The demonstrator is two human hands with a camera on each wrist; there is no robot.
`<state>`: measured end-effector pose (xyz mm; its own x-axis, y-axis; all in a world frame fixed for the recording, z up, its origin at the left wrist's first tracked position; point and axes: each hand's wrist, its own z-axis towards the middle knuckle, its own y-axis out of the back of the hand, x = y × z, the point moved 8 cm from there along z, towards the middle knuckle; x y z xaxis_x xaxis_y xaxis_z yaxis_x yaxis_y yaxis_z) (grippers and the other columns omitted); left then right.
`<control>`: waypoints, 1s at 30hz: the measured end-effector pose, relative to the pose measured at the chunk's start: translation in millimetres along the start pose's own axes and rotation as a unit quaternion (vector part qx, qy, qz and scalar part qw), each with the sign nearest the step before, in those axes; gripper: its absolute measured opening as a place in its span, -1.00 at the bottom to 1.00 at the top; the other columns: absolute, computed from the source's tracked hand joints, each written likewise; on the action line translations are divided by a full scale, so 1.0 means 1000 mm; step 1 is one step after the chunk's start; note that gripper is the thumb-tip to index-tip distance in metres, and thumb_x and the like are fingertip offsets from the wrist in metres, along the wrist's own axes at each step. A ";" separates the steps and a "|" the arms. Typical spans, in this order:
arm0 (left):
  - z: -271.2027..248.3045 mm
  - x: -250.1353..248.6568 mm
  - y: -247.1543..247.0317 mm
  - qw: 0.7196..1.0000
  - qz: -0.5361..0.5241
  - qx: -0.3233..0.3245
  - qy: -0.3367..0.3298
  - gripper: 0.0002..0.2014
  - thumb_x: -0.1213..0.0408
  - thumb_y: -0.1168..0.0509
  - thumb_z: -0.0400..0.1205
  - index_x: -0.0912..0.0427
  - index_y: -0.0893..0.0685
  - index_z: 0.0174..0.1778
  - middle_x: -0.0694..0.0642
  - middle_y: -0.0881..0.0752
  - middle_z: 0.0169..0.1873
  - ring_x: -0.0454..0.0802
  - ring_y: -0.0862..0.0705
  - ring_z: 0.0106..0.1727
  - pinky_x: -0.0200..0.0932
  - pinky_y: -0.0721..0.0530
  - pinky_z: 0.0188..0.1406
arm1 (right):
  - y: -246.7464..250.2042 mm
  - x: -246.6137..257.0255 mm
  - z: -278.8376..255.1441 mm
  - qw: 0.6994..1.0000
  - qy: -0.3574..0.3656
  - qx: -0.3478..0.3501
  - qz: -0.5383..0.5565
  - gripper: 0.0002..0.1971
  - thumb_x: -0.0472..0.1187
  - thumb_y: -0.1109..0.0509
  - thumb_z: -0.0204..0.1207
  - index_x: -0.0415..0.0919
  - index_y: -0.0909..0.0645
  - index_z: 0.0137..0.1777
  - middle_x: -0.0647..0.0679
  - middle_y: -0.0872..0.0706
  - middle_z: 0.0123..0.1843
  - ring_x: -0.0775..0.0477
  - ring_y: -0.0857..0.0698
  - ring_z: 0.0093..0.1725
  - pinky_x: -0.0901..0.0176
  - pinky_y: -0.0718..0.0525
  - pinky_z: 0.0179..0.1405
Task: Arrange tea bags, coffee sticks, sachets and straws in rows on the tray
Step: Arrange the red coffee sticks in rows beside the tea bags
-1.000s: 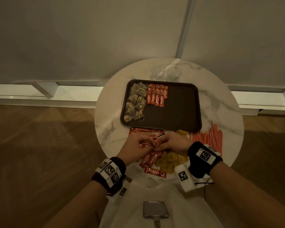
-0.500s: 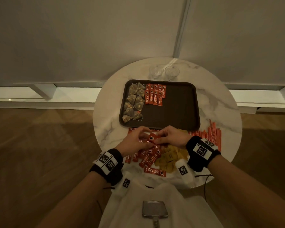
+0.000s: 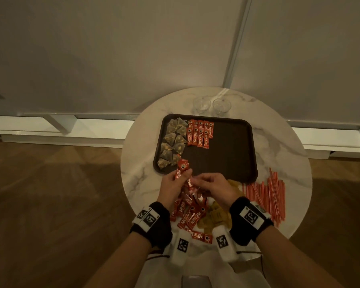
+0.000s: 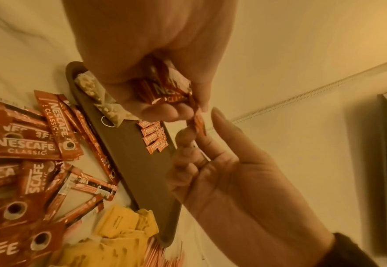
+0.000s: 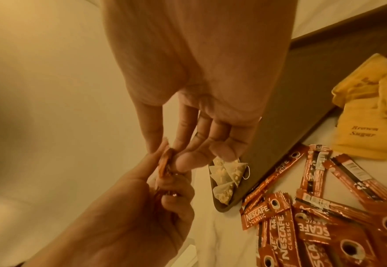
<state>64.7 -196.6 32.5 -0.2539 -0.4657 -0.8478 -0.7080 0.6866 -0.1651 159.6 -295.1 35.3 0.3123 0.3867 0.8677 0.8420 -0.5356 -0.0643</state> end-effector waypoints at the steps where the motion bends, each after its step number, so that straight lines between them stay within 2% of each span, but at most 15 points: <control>1: 0.000 0.002 0.000 1.000 -0.007 -0.005 0.006 -0.73 0.16 -0.45 0.57 0.33 -0.74 -0.01 0.28 -0.79 -0.16 0.13 -0.77 -0.18 -0.01 -0.73 -0.09 | -0.001 -0.003 0.001 1.000 0.003 0.002 -0.022 -0.81 -0.09 -0.54 0.48 -0.16 -0.81 0.02 -0.10 -0.85 -0.05 -0.13 -0.82 -0.05 0.03 -0.74 0.04; 3: 0.001 0.004 -0.001 1.000 -0.017 -0.012 0.014 -0.68 0.18 -0.45 0.58 0.40 -0.71 0.04 0.33 -0.79 -0.13 0.15 -0.76 -0.16 -0.01 -0.74 -0.08 | 0.000 -0.003 0.003 0.999 0.007 -0.014 -0.036 -0.84 -0.17 -0.56 0.46 -0.18 -0.81 0.01 -0.12 -0.86 -0.06 -0.13 -0.82 -0.03 0.03 -0.74 0.08; 6: 0.005 0.000 0.000 0.999 -0.028 -0.022 0.020 -0.69 0.15 -0.42 0.60 0.38 -0.71 0.03 0.26 -0.77 -0.22 0.10 -0.75 -0.24 -0.04 -0.72 -0.16 | 0.003 0.002 0.007 0.999 0.004 -0.033 -0.033 -0.86 -0.24 -0.57 0.45 -0.25 -0.80 -0.02 -0.11 -0.86 -0.15 0.02 -0.78 -0.21 0.25 -0.70 -0.17; 8: 0.008 -0.008 0.004 0.999 -0.027 -0.034 0.019 -0.76 0.16 -0.37 0.64 0.31 -0.72 -0.04 0.15 -0.74 -0.35 -0.03 -0.70 -0.40 -0.15 -0.68 -0.32 | 0.003 0.005 0.011 0.999 0.001 -0.033 -0.029 -0.87 -0.27 -0.57 0.44 -0.27 -0.79 -0.04 -0.07 -0.84 -0.23 0.11 -0.74 -0.33 0.32 -0.66 -0.30; 11: 0.014 -0.017 0.013 0.999 -0.017 -0.051 0.007 -0.81 0.23 -0.36 0.66 0.32 -0.70 -0.04 0.07 -0.67 -0.49 -0.12 -0.56 -0.57 -0.26 -0.56 -0.53 | -0.001 0.010 0.020 0.999 -0.005 -0.030 -0.025 -0.87 -0.30 -0.58 0.42 -0.30 -0.77 -0.06 -0.14 -0.84 -0.23 0.05 -0.75 -0.35 0.23 -0.72 -0.28; 16: 0.033 -0.020 0.022 0.998 0.009 -0.054 0.011 -0.74 0.19 -0.43 0.59 0.34 -0.74 0.04 0.24 -0.81 -0.23 0.07 -0.76 -0.31 -0.09 -0.74 -0.25 | -0.001 0.012 0.039 0.998 -0.009 -0.021 -0.054 -0.90 -0.25 -0.55 0.47 -0.27 -0.80 -0.08 -0.16 -0.85 -0.16 -0.10 -0.80 -0.27 0.05 -0.74 -0.20; 20: 0.052 -0.005 0.023 0.998 0.012 -0.034 0.043 -0.76 0.16 -0.36 0.64 0.25 -0.75 0.09 0.28 -0.83 -0.08 0.27 -0.80 -0.03 0.12 -0.76 0.05 | 0.012 -0.005 0.058 0.996 -0.046 -0.034 -0.065 -0.93 -0.27 -0.56 0.46 -0.26 -0.81 -0.11 -0.17 -0.86 -0.17 -0.08 -0.81 -0.25 0.12 -0.78 -0.22; 22: 0.058 0.003 0.023 0.997 0.012 -0.028 0.064 -0.75 0.19 -0.25 0.70 0.26 -0.75 0.09 0.26 -0.83 -0.11 0.30 -0.79 -0.04 0.08 -0.77 -0.03 | 0.029 -0.019 0.068 0.993 -0.076 -0.059 -0.064 -0.93 -0.31 -0.56 0.44 -0.31 -0.80 -0.11 -0.20 -0.85 -0.19 -0.03 -0.80 -0.29 0.21 -0.75 -0.28; 24: 0.063 0.013 0.026 0.996 0.016 -0.024 0.089 -0.72 0.20 -0.17 0.73 0.26 -0.73 0.10 0.24 -0.81 -0.23 0.20 -0.76 -0.21 -0.08 -0.69 -0.24 | 0.053 -0.035 0.077 0.987 -0.109 -0.099 -0.057 -0.91 -0.37 -0.58 0.42 -0.35 -0.77 -0.10 -0.20 -0.82 -0.25 0.02 -0.77 -0.39 0.26 -0.70 -0.38; 25: 0.066 0.017 0.028 0.995 0.021 -0.020 0.097 -0.72 0.19 -0.15 0.74 0.25 -0.73 0.11 0.26 -0.79 -0.27 0.17 -0.73 -0.26 -0.09 -0.67 -0.28 | 0.067 -0.041 0.082 0.983 -0.124 -0.123 -0.053 -0.90 -0.38 -0.58 0.41 -0.35 -0.76 -0.10 -0.19 -0.81 -0.27 0.03 -0.74 -0.43 0.25 -0.69 -0.42; 28: 0.078 0.024 0.032 0.993 0.044 -0.005 0.110 -0.75 0.21 -0.16 0.76 0.24 -0.71 0.11 0.31 -0.81 -0.22 0.14 -0.78 -0.26 -0.09 -0.75 -0.24 | 0.109 -0.046 0.102 0.969 -0.135 -0.197 -0.066 -0.92 -0.37 -0.57 0.42 -0.33 -0.75 -0.11 -0.19 -0.80 -0.28 0.05 -0.68 -0.47 0.32 -0.61 -0.48; 30: 0.085 0.023 0.033 0.992 0.067 0.003 0.108 -0.78 0.26 -0.19 0.75 0.27 -0.72 0.07 0.20 -0.81 -0.29 0.01 -0.78 -0.33 -0.19 -0.76 -0.31 | 0.131 -0.043 0.121 0.960 -0.131 -0.235 -0.079 -0.93 -0.36 -0.56 0.44 -0.33 -0.76 -0.11 -0.17 -0.79 -0.28 0.03 -0.66 -0.46 0.31 -0.59 -0.45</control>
<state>91.8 -137.3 -35.7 -0.4816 -0.4783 -0.7343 -0.6545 0.7535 -0.0616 309.7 -291.6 -70.1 0.3490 0.6332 0.6908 0.6161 -0.7105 0.3400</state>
